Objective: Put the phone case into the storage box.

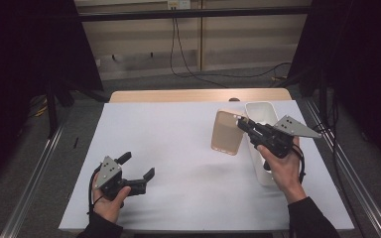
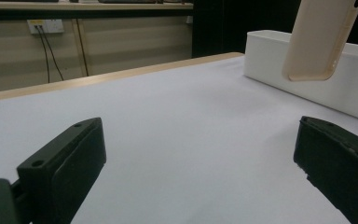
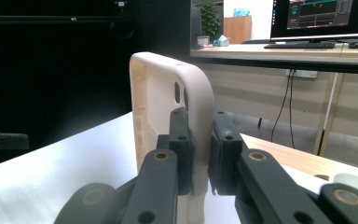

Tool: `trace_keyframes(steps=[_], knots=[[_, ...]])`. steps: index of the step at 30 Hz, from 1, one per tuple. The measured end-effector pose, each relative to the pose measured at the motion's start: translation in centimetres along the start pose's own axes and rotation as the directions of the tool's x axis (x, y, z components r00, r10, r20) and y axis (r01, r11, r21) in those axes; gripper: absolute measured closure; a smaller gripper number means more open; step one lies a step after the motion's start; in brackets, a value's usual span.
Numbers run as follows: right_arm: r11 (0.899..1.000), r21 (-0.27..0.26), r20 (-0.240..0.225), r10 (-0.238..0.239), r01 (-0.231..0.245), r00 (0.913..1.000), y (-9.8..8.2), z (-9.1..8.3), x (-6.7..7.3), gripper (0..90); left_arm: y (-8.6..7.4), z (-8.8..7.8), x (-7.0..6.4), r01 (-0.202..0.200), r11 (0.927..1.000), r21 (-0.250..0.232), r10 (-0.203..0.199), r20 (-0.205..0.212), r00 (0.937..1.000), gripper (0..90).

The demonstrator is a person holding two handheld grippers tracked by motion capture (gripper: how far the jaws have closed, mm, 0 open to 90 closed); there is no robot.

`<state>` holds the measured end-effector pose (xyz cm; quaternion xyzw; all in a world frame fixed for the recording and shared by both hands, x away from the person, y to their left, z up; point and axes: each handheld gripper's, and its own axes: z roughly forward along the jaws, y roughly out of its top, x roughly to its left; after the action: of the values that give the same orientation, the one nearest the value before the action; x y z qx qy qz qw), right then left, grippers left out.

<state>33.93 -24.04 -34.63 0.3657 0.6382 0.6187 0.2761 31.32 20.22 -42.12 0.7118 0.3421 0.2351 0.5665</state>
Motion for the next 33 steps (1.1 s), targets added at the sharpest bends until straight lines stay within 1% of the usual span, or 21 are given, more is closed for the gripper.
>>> trace_keyframes(steps=[4, 6, 8, 10, 14, 17, 19, 24, 27, 29, 30, 31, 32, 33], knots=[[1.0, -0.007, 0.009, 0.001, -0.001, 1.0, 0.3, -0.3, -0.7, 81.7, -0.5, -0.8, 0.4, -0.006, 0.9999, 0.009, 0.006, -0.02, 0.9998, 2.1], [1.0, -0.009, 0.014, -0.002, 0.002, 0.9999, 0.5, -0.4, -1.0, 81.7, -0.6, -0.9, 0.5, 0.011, 0.9999, 0.006, -0.011, -0.021, 0.9997, 2.0], [1.0, -0.008, 0.013, -0.002, 0.002, 0.9999, 0.7, -0.5, -1.2, 81.7, -0.5, -1.0, 0.4, 0.008, 1.0, -0.002, -0.008, -0.021, 0.9997, 2.0], [1.0, -0.006, 0.008, -0.018, 0.019, 0.9998, 1.0, -0.6, -1.5, 81.7, -0.4, -0.9, 0.3, 0.008, 0.9999, -0.008, -0.008, -0.012, 0.9999, 2.0], [1.0, -0.001, 0.006, -0.026, 0.026, 0.9997, 1.5, -0.8, -1.8, 81.7, -0.4, -0.8, 0.1, -0.001, 1.0, -0.009, 0.001, -0.002, 1.0, 2.0], [0.999, -0.002, 0.003, -0.034, 0.034, 0.9994, 2.1, -1.0, -2.2, 81.6, -0.4, -0.6, -0.2, 0.016, 0.9998, -0.014, -0.015, 0.023, 0.9996, 2.0], [0.999, -0.005, 0.005, -0.034, 0.034, 0.9994, 2.5, -1.1, -2.4, 81.7, -0.4, -0.6, -0.3, 0.008, 0.9998, -0.018, -0.008, 0.022, 0.9997, 2.0], [1.0, -0.016, 0.007, -0.025, 0.025, 0.9997, 3.4, -1.5, -3.1, 81.7, -0.5, -0.5, -0.1, 0.01, 0.9999, -0.013, -0.01, 0.022, 0.9997, 1.9], [1.0, -0.019, 0.014, -0.022, 0.022, 0.9997, 3.9, -1.6, -3.6, 81.7, -0.2, -0.2, 0.1, 0.01, 0.9996, -0.025, -0.01, 0.017, 0.9998, 1.9], [1.0, -0.022, 0.018, -0.02, 0.02, 0.9996, 4.3, -1.6, -4.0, 81.7, 0.0, -0.1, 0.3, 0.009, 0.9994, -0.032, -0.009, 0.003, 1.0, 1.9], [1.0, -0.025, 0.017, -0.017, 0.018, 0.9997, 4.4, -1.7, -4.2, 81.7, -0.1, 0.0, 0.3, 0.011, 0.9996, -0.028, -0.011, -0.001, 0.9999, 1.9], [0.999, -0.029, 0.016, -0.017, 0.017, 0.9997, 4.5, -1.7, -4.4, 81.6, -0.1, 0.0, 0.4, 0.006, 0.9997, -0.022, -0.006, 0.006, 1.0, 1.9], [0.999, -0.028, 0.02, -0.016, 0.017, 0.9997, 4.6, -1.8, -4.6, 81.6, -0.1, 0.1, 0.3, 0.014, 0.9997, -0.022, -0.014, 0.004, 0.9999, 1.9], [0.999, -0.029, 0.022, -0.016, 0.017, 0.9996, 4.7, -1.8, -4.8, 81.7, -0.1, 0.1, 0.4, 0.01, 0.9997, -0.024, -0.01, 0.006, 0.9999, 1.9]])
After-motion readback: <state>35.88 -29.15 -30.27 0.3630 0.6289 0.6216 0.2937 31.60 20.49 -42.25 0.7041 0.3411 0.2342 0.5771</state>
